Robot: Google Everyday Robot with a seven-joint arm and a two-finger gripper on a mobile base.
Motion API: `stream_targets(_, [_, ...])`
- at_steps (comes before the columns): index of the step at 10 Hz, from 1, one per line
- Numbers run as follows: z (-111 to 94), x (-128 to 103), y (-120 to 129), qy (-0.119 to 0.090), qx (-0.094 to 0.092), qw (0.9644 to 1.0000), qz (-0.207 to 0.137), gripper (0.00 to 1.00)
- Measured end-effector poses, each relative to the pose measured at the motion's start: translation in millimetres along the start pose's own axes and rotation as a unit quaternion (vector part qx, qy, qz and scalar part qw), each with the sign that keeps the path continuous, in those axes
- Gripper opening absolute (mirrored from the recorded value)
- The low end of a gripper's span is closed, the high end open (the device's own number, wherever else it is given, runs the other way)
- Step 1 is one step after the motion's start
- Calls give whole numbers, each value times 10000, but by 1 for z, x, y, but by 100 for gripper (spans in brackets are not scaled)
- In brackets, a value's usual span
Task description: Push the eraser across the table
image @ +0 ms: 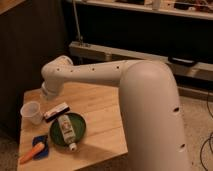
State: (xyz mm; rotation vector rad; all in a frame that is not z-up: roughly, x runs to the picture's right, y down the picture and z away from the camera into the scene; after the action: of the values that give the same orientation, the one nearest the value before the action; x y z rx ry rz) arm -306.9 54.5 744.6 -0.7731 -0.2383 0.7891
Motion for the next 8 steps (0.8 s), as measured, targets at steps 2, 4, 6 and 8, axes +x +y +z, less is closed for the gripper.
stream_targets(2, [10,3,0,72,-99,9999,3,5])
stream_targets(4, [22,13,3,159,-191,9997,8,0])
stream_targets(6, [32,18,6,217,-259,9994,-46,0])
stream_targets(8, [41,15,10,290,-281,9991,-133,0])
